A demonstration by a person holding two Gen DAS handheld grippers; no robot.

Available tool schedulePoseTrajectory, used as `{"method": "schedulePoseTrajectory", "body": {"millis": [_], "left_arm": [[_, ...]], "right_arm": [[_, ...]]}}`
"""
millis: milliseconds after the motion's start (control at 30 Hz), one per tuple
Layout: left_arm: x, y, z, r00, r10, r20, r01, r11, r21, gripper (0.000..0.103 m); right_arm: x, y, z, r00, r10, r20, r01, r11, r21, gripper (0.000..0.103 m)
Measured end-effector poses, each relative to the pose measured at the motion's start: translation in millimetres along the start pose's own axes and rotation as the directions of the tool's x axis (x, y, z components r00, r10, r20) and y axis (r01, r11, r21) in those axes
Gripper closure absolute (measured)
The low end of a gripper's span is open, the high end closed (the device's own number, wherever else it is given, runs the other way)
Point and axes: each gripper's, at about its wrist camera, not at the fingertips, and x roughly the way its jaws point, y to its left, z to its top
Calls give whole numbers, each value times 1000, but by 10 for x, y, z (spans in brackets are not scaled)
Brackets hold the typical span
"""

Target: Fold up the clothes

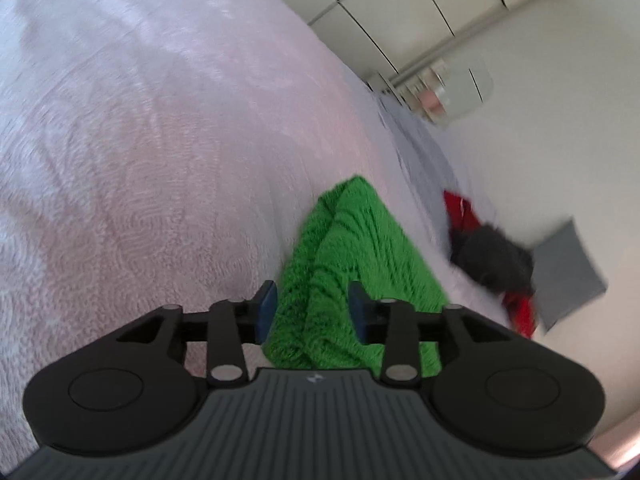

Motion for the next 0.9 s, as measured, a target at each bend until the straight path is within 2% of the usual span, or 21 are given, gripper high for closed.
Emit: {"method": "schedulePoseTrajectory", "body": {"millis": [133,233,267,300,400,500,567,633,667,700,733,767,833,900], "left_arm": [[165,66,-16,996,22,-87,-25,999,-34,60],[247,71,-30,995,16,-95,-20,999,-36,62],[260,54,-37,995,9,-98,-13,999,-42,70],[269,33,-46,995,1,-100,-5,999,-46,73],[229,-102,-92,996,0,-87,-1,1000,-11,80],[66,-153,-215,994,-79,-71,75,995,-58,82],[17,-203,-354,997,-47,-62,46,999,-20,82],[37,-172,-480,999,11,-48,-9,999,34,80],[38,-142,-494,999,14,-47,-13,999,32,78],[34,-115,-498,999,14,-46,-13,1000,24,77],[14,-125,-467,999,12,-53,-11,1000,23,76],[-9,-143,-428,998,10,-61,-8,1000,22,75],[-71,-242,-335,998,22,-56,-18,997,72,74],[-133,-319,-205,999,23,-34,-19,995,101,67]], "right_arm": [[90,-61,-23,1000,17,-10,-17,999,51,42],[219,-137,11,1000,29,11,-30,997,78,43],[242,-131,30,999,36,19,-38,996,76,61],[260,-109,56,999,39,22,-40,997,62,70],[184,2,217,999,31,30,-30,999,-19,80],[0,90,350,996,54,66,-49,995,-84,89],[-61,104,436,998,44,52,-38,992,-120,89],[-42,42,426,1000,-10,13,12,991,-135,87],[-45,4,390,1000,-28,5,29,990,-138,81],[-47,-34,353,999,-46,-3,45,989,-141,62],[-78,-47,330,998,-56,1,55,988,-142,52],[-132,-39,317,998,-59,14,60,988,-141,47],[-259,46,313,997,-61,38,66,983,-172,47],[-342,176,384,995,-63,82,81,970,-229,47]]}}
